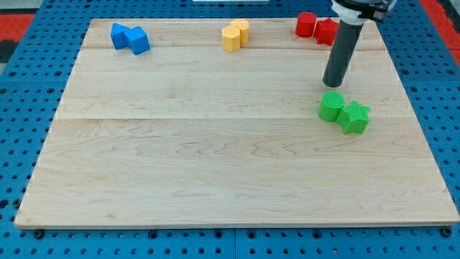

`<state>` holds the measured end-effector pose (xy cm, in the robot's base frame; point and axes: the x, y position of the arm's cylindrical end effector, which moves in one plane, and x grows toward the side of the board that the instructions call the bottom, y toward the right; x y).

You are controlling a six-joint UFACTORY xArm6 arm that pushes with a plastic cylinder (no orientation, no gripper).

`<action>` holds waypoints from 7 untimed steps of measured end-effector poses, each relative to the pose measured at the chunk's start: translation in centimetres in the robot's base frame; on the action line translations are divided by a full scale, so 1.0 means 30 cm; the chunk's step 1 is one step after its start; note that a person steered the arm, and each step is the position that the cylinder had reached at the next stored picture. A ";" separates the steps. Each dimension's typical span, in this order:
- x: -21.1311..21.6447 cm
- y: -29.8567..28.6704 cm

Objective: Separate the green blocks

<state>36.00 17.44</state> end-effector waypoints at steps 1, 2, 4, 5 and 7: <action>-0.003 0.012; -0.001 0.016; 0.157 0.208; 0.192 0.227; 0.260 0.004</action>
<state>43.80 17.57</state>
